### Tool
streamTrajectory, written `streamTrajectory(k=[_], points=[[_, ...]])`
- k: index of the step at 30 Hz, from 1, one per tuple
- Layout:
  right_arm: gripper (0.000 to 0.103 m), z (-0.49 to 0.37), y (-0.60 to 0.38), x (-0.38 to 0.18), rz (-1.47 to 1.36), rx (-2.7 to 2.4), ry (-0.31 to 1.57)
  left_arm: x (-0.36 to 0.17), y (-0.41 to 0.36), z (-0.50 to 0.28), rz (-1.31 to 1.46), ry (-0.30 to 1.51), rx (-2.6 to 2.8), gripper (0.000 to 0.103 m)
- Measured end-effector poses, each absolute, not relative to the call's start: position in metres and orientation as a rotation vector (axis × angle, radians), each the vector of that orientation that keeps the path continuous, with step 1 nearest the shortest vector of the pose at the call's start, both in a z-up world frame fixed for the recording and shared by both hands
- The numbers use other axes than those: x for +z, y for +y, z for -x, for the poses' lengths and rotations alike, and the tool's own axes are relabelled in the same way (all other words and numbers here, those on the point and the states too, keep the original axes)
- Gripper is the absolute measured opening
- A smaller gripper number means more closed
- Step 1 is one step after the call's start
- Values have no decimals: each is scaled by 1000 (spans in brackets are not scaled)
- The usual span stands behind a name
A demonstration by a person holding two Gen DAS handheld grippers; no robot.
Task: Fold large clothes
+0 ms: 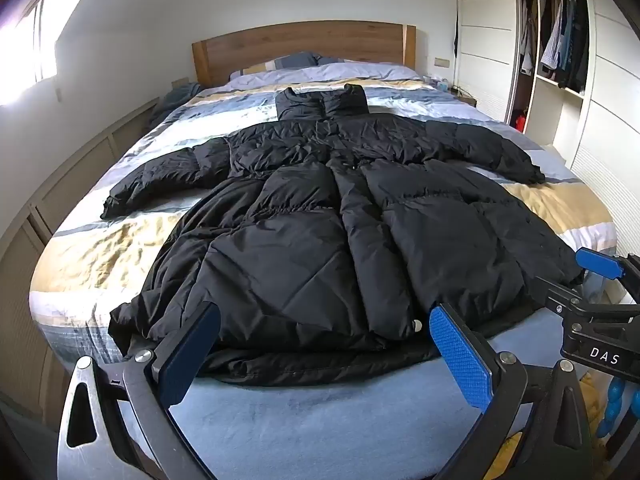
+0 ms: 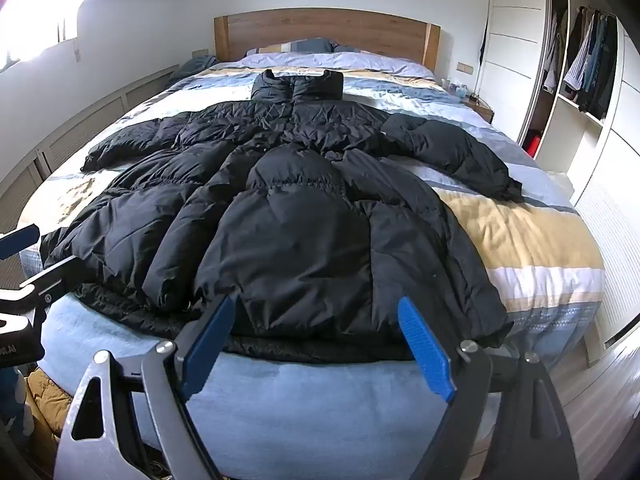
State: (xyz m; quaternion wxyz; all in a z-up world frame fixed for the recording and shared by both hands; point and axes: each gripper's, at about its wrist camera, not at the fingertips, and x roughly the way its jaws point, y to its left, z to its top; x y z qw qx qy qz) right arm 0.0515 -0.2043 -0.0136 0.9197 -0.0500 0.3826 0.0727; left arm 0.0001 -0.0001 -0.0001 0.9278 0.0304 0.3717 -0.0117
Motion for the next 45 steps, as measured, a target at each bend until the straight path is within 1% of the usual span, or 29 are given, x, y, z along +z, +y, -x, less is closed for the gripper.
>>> streamTrajectory(k=[8,11,15,45], points=[[84,-53,-205,-16,101,149,789,-1,1,0,-55,769,-23,103],[84,-46,-208,-8,103,143,789,-6,-7,-2,-48,778,-28,103],[84,-53,-204,-19,102,148,801,-9,-11,0,-41,791,-36,103],[84,-85,-195,-25,87,172,878,-19,26,-29,50,835,-51,103]])
